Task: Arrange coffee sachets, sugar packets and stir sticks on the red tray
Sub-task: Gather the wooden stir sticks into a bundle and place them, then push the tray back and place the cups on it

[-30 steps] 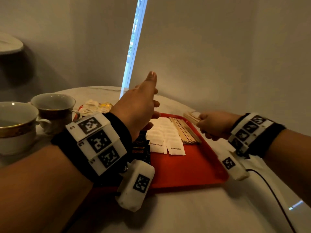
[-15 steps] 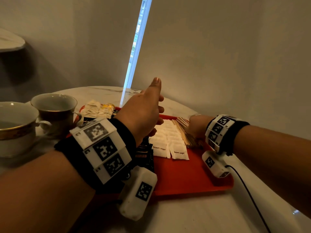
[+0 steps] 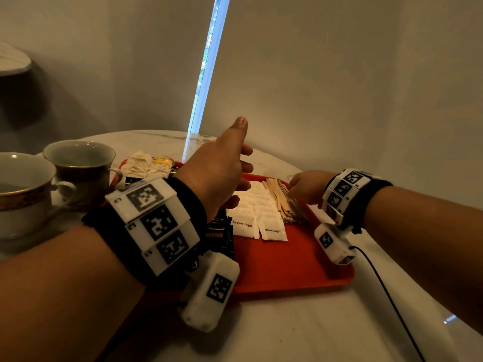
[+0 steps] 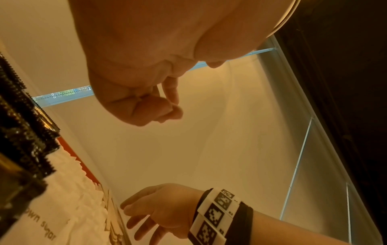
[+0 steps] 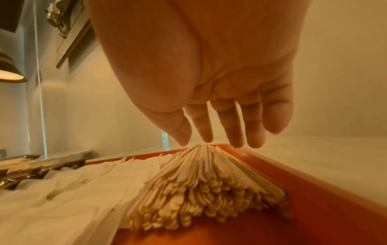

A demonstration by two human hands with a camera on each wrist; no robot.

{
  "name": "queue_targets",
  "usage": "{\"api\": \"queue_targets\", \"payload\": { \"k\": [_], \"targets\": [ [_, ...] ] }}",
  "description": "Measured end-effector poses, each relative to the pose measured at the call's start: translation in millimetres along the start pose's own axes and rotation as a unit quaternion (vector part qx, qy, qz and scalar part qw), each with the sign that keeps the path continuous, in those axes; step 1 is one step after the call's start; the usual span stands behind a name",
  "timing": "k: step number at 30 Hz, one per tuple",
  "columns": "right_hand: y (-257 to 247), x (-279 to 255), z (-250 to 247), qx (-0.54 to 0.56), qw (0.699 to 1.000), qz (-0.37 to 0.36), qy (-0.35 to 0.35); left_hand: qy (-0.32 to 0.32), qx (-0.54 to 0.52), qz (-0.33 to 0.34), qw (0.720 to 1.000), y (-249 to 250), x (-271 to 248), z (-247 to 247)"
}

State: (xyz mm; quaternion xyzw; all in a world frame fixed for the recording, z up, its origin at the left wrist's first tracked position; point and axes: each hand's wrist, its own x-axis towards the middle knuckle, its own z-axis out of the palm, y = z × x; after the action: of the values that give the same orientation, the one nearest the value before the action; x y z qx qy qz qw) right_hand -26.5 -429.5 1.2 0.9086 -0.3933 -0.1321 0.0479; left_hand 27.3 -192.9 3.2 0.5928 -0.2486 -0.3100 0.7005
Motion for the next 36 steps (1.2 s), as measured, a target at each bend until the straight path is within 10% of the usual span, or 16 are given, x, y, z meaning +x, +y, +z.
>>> {"api": "queue_targets", "payload": {
  "k": [14, 24, 36],
  "targets": [
    [40, -10, 14, 0.179, 0.981, 0.072, -0.031, -0.128, -0.037, -0.106, 0.985, -12, -9, 16],
    [84, -27, 52, 0.323, 0.933, 0.084, -0.132, -0.367, 0.045, -0.324, 0.871, -53, -24, 46],
    [115, -20, 55, 0.320, 0.933, 0.141, -0.086, -0.353, 0.058, -0.266, 0.895, -60, 2, 30]
  ]
}}
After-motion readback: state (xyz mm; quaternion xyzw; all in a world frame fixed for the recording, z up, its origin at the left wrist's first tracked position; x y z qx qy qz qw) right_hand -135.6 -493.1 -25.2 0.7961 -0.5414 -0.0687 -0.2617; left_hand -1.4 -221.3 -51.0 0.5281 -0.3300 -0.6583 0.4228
